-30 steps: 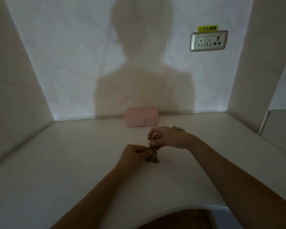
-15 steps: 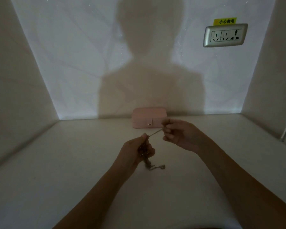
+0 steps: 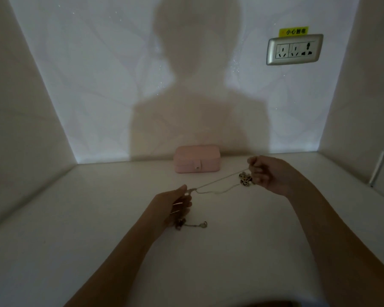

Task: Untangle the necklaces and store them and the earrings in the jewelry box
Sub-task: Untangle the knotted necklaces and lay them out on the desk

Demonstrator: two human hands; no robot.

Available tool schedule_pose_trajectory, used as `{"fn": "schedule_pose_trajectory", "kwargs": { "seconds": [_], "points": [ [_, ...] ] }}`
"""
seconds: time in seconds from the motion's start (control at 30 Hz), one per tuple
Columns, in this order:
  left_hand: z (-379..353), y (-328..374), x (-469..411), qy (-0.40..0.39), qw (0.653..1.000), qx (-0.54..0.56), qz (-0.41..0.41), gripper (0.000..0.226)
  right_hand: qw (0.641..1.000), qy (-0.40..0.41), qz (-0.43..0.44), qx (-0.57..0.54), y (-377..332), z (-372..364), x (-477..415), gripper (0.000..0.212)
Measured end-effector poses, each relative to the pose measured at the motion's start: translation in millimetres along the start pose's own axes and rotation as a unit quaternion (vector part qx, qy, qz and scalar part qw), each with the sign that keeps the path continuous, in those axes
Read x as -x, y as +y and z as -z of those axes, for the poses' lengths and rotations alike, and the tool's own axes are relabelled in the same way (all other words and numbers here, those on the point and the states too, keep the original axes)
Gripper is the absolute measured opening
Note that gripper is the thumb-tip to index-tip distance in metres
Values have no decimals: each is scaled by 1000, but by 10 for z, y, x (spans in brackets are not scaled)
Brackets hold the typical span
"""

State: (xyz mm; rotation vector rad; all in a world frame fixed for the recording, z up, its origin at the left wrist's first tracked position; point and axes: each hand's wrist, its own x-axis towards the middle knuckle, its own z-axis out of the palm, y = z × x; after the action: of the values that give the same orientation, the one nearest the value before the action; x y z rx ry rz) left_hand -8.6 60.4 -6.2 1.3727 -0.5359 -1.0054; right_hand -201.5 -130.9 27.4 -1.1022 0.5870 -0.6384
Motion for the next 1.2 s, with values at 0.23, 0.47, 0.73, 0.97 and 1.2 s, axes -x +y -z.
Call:
{"fn": "schedule_pose_trajectory", "kwargs": {
  "seconds": [0.23,0.47,0.73,0.97,1.2],
  "points": [
    [122,51,-73,81,990,111,-33,34,820,131,-43,556,52,83,-79,15],
    [375,123,-139,94,984,136,-62,30,730,232,-71,639,76,258,37,16],
    [339,121,-51,67,982,-131,-119,33,689,204,-44,694,165,105,-6,11],
    [150,199,89,-23,952,-249,-175,27,863,-54,106,492,176,-268,50,30],
    [86,278,165,-37,941,-249,-227,29,901,-272,18,336,453,-856,225,9]
  ]
}}
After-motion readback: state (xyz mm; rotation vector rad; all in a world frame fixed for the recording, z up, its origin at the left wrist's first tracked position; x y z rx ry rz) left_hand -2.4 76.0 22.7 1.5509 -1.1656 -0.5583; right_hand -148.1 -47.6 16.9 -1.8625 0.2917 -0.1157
